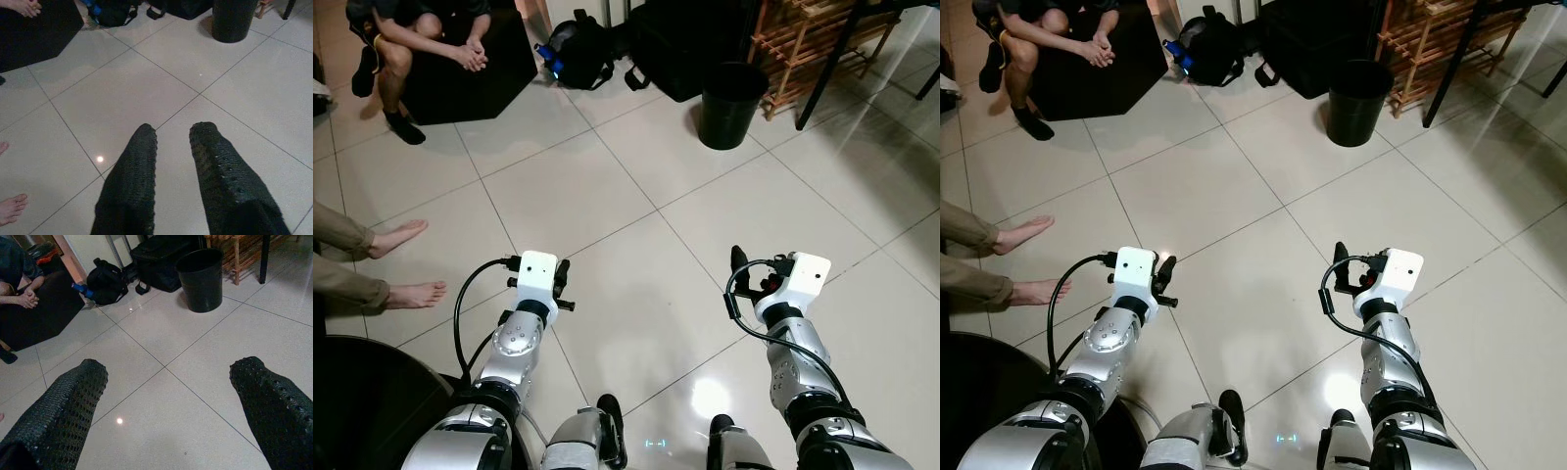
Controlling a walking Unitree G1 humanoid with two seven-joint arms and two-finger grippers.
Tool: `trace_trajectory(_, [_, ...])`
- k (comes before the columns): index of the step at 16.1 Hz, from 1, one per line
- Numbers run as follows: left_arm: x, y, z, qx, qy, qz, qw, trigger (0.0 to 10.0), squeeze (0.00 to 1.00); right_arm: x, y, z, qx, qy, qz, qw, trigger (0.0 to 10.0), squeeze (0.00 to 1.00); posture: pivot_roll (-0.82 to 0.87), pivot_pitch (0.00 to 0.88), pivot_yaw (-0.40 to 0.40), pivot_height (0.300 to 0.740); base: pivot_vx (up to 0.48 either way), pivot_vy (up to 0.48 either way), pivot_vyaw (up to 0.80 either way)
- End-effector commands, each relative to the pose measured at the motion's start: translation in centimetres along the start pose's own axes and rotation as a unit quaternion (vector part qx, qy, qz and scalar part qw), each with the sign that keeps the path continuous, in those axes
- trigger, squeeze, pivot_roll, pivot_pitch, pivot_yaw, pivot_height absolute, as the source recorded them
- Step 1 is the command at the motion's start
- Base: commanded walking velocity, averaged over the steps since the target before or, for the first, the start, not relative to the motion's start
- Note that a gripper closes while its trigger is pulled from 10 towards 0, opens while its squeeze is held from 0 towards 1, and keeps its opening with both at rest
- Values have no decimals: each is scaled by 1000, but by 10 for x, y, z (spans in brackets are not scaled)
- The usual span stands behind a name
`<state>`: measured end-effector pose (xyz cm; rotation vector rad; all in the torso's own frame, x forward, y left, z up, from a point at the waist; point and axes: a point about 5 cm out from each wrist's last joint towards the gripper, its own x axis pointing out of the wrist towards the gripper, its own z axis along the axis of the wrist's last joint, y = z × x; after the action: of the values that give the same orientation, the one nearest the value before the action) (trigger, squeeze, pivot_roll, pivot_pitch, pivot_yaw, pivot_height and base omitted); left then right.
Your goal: Picking trash to rubbish bin
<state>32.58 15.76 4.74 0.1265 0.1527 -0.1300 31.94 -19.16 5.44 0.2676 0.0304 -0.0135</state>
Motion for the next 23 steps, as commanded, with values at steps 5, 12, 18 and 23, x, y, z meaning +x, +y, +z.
trace_trajectory(5, [-1,2,1,-11,-8,-1,1000,10000,1000,-2,0,-3,-3,12,3,1000,10000,0,78,256,128,740,0,0,0])
trace_trajectory(12, [0,1,3,-15,-11,-10,1000,10000,1000,0,5,-4,-3,14,11,1000,10000,0,81,262,132,740,0,0,0])
trace_trajectory(18, [1,1,5,-21,-14,-15,1000,10000,1000,0,6,-4,-8,15,15,1000,10000,0,82,268,132,740,0,0,0])
trace_trajectory(23, [1,0,-2,-13,17,5,1000,10000,0,0,9,-7,-12,24,20,999,10000,0,81,265,133,740,0,0,0])
